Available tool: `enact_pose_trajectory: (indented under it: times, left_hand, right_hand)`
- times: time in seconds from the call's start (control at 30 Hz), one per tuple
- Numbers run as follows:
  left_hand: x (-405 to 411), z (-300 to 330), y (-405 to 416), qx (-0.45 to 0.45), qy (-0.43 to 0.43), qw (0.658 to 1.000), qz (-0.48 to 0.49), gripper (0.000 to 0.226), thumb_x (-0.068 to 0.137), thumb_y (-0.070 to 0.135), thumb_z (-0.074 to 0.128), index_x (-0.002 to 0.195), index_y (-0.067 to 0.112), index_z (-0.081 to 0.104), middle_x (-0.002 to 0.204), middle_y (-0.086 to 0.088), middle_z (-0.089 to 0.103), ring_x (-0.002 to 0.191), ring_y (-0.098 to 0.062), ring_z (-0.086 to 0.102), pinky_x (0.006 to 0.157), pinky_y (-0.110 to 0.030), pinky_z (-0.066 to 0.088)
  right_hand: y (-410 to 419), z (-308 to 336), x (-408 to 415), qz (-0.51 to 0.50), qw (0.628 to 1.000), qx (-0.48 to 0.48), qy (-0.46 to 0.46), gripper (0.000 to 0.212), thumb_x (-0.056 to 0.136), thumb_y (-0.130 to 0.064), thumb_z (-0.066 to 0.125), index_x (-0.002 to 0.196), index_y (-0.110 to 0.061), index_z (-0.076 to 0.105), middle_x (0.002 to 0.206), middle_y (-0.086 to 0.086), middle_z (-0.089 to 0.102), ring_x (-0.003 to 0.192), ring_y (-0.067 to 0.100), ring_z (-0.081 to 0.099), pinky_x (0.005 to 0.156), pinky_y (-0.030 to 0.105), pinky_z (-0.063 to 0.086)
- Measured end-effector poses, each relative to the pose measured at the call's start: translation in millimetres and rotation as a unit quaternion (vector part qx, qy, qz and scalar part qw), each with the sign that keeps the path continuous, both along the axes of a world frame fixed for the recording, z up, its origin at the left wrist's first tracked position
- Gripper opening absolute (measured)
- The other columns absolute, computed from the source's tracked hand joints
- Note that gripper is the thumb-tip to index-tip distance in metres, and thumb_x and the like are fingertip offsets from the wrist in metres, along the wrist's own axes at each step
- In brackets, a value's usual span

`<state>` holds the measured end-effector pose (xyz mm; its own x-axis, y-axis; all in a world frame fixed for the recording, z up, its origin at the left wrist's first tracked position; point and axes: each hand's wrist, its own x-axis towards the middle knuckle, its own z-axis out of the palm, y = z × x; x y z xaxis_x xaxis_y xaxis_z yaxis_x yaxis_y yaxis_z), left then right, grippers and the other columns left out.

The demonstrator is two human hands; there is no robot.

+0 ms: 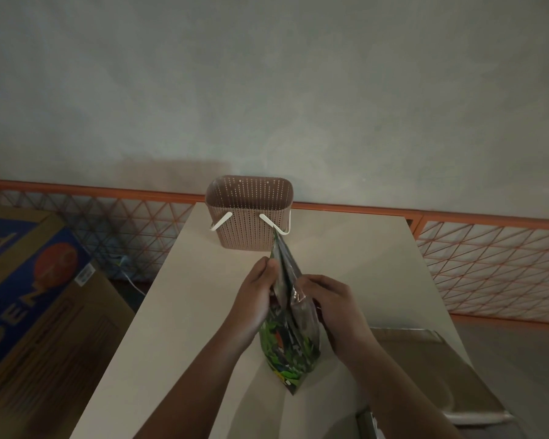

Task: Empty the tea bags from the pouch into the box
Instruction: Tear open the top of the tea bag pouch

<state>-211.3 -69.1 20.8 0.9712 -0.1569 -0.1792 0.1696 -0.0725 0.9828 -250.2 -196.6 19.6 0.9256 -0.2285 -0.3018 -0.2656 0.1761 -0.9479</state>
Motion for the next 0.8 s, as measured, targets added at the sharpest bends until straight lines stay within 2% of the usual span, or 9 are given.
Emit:
enact_pose_trajectory:
  times: [0.1,0.17,0.23,0.3,0.4,0.53,0.63,0.7,0.8]
  left_hand:
    - [-1.7,-1.2,-1.2,0.000,0.003,1.000,0.018,0.041,0.108,0.028,0.041,0.106,-0.011,0.051,0.102,-0.034,0.059,0.087,-0.034,0.062,0.087,-0.045,0.052]
    - [1.9,-3.7,-0.7,0.058,-0.028,0.998,0.024,0.041,0.108,0.032,0.041,0.099,-0.006,0.053,0.097,-0.033,0.057,0.092,-0.041,0.062,0.089,-0.054,0.052]
    - [6.3,-1.3,2.8,0.135,-0.068,0.988,0.021,0.037,0.109,0.033,0.039,0.090,0.004,0.053,0.084,-0.018,0.057,0.083,-0.030,0.062,0.077,-0.039,0.055]
    - [10.5,3.3,10.8,0.184,-0.103,0.977,0.038,0.034,0.109,0.033,0.037,0.088,0.010,0.053,0.078,-0.007,0.057,0.074,-0.018,0.059,0.066,-0.028,0.052]
    - [17.8,7.3,26.8,0.209,-0.133,0.965,0.082,0.032,0.109,0.031,0.038,0.084,0.015,0.051,0.075,-0.006,0.058,0.072,-0.023,0.061,0.073,-0.051,0.054]
    - [17.3,17.3,28.9,0.225,-0.120,0.965,0.067,0.026,0.106,0.035,0.043,0.084,0.024,0.049,0.079,-0.005,0.061,0.078,-0.028,0.066,0.076,-0.056,0.056]
    - [12.2,26.0,17.8,0.226,-0.082,0.971,0.005,0.021,0.102,0.030,0.054,0.089,0.022,0.041,0.080,-0.003,0.057,0.074,-0.021,0.065,0.066,-0.034,0.060]
    - [8.3,29.9,10.8,0.241,-0.074,0.967,-0.030,0.027,0.096,0.019,0.062,0.092,0.018,0.036,0.078,-0.001,0.052,0.066,-0.012,0.056,0.045,-0.011,0.043]
    - [9.0,32.6,12.0,0.261,-0.079,0.962,-0.023,0.035,0.088,0.006,0.066,0.091,0.018,0.034,0.077,-0.001,0.049,0.065,-0.011,0.052,0.043,-0.012,0.038]
  right_hand:
    - [-1.0,-1.3,-0.4,-0.007,1.000,0.016,0.006,0.013,0.091,-0.013,0.063,0.087,-0.010,0.074,0.079,0.009,0.073,0.072,0.020,0.066,0.070,0.033,0.051]
    - [-0.7,-1.3,0.2,-0.021,0.997,-0.068,-0.028,0.011,0.092,-0.014,0.063,0.087,-0.010,0.072,0.077,0.004,0.072,0.072,0.016,0.065,0.067,0.027,0.051]
    - [-4.7,-1.7,2.4,-0.038,0.983,-0.172,-0.055,0.009,0.091,-0.016,0.064,0.086,-0.013,0.070,0.077,0.000,0.070,0.072,0.013,0.065,0.061,0.019,0.050]
    - [-13.4,-1.2,5.2,-0.056,0.971,-0.222,-0.068,0.007,0.091,-0.017,0.064,0.085,-0.019,0.069,0.078,-0.002,0.070,0.074,0.016,0.067,0.062,0.026,0.056]
    - [-30.7,2.6,6.3,-0.090,0.958,-0.255,-0.090,0.011,0.091,-0.015,0.065,0.083,-0.023,0.067,0.076,-0.002,0.070,0.068,0.017,0.067,0.058,0.030,0.058]
    - [-34.9,6.1,6.7,-0.080,0.951,-0.274,-0.120,0.005,0.090,-0.012,0.066,0.090,-0.016,0.069,0.079,0.000,0.070,0.069,0.019,0.067,0.056,0.028,0.057]
    - [-25.0,7.1,9.6,-0.048,0.953,-0.277,-0.109,0.008,0.088,-0.013,0.067,0.088,-0.021,0.065,0.077,0.000,0.069,0.067,0.016,0.066,0.055,0.027,0.055]
    - [-19.7,9.9,11.3,-0.018,0.955,-0.279,-0.098,0.015,0.086,-0.011,0.068,0.091,-0.023,0.060,0.069,0.000,0.066,0.058,0.009,0.062,0.048,0.019,0.048]
    - [-21.4,11.5,12.7,0.014,0.954,-0.284,-0.090,0.031,0.082,0.000,0.066,0.087,-0.026,0.050,0.065,0.005,0.062,0.053,0.015,0.059,0.043,0.021,0.045]
